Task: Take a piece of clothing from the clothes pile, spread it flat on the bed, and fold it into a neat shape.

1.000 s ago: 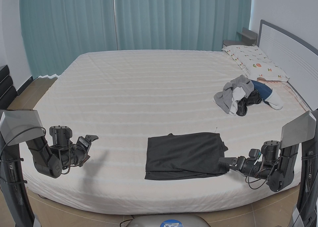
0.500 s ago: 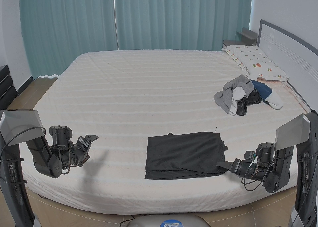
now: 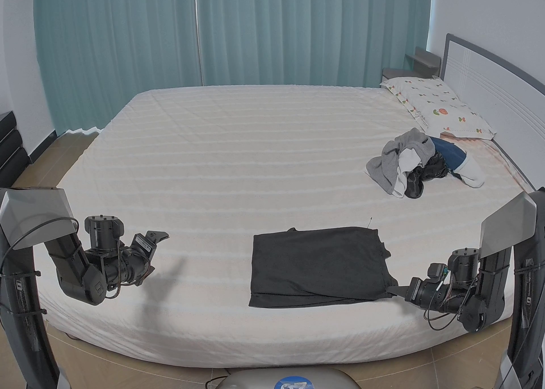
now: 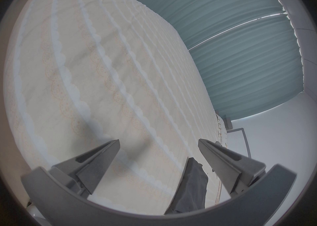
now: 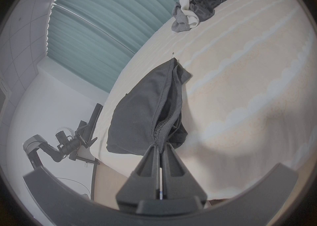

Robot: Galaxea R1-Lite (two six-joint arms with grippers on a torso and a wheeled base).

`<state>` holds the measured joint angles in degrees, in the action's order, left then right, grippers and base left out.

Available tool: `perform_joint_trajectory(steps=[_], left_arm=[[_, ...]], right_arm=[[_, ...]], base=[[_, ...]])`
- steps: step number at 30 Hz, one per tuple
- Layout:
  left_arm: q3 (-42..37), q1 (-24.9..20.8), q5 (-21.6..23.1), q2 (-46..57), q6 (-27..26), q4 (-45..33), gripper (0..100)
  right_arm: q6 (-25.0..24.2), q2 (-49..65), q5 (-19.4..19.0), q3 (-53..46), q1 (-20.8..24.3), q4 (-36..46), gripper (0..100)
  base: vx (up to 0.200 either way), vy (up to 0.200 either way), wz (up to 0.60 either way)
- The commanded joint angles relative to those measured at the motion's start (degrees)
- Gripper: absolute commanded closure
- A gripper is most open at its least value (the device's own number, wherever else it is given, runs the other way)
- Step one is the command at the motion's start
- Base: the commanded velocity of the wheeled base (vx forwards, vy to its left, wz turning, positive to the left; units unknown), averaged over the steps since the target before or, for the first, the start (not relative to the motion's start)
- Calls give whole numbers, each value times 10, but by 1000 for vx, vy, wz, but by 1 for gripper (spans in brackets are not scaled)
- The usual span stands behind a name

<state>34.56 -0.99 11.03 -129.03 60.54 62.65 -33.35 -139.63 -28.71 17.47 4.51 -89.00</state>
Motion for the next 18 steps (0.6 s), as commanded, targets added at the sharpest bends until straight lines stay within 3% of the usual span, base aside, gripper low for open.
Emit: perform_joint_trajectory(steps=[1, 18], left_arm=[[0, -1, 0, 0, 0, 0, 0], [0, -1, 0, 0, 0, 0, 0]], right_arm=[[0, 3, 0, -3, -3, -4, 100], [27, 1, 0, -23, -12, -4, 100]], base=[[0, 0, 0], [0, 0, 0]])
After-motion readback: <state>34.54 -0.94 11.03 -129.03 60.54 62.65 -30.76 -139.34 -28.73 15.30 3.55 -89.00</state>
